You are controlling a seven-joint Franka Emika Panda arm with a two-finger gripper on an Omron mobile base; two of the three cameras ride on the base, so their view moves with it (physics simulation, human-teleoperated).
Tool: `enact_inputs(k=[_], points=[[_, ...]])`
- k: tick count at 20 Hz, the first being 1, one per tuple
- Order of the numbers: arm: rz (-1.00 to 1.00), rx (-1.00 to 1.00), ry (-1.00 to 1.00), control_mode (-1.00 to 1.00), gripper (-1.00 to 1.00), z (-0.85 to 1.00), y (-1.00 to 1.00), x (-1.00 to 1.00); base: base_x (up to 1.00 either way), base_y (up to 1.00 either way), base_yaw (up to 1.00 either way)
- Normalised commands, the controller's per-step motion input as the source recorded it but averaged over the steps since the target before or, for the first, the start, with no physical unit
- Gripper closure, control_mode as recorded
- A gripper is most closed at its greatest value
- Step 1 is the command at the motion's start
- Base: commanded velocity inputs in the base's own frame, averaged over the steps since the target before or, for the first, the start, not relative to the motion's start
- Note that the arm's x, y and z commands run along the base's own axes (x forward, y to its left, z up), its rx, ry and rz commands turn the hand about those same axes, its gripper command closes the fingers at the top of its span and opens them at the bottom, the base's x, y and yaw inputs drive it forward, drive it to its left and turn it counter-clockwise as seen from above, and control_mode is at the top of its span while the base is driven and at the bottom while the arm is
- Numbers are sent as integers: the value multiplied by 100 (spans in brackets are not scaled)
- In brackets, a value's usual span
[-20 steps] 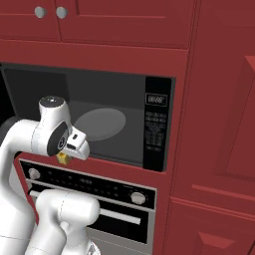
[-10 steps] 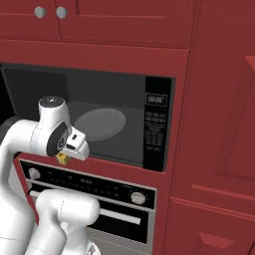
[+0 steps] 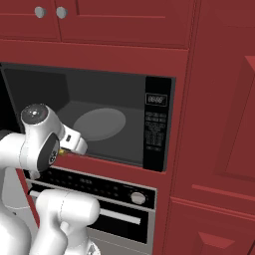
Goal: Place the sponge inside the microwave to prepare for sanitizing.
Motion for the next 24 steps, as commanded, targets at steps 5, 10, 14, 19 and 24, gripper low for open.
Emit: enact_inputs(k=[5,10,14,19,24], points=[[-6,4,-12,-100,100,22,-4,32,0,0,0],[-2,1,-2,-100,100,5,-3,44,0,0,0],[0,0,0,-100,100,0,0,61,0,0,0],[0,0,0,-100,100,-5,0,61,0,0,0],[0,-2,0,-100,100,-9,0,57,0,0,0]])
